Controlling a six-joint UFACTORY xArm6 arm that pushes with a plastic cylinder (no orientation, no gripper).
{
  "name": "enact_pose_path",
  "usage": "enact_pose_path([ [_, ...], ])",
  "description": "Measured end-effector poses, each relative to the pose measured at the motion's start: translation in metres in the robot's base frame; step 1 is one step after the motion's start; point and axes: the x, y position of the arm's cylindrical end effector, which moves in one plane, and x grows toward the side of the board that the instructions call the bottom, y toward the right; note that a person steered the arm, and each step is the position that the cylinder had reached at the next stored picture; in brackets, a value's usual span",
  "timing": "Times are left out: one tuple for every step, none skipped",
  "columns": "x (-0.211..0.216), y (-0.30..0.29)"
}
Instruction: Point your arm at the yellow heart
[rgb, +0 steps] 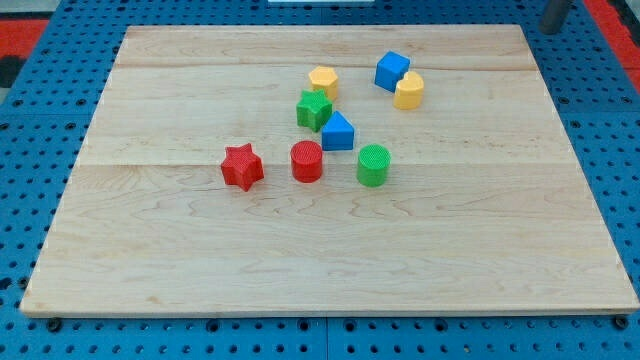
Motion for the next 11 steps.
enact_pose_path([
  [0.0,-0.04],
  [0.001,-0.051],
  [0.027,-0.046],
  [0.067,-0.046],
  [0.105,-0.063],
  [0.13,-0.088],
  [0.133,-0.124],
  [0.122,-0.145],
  [0.115,-0.159],
  [0.115,-0.18],
  [0.116,-0.216],
])
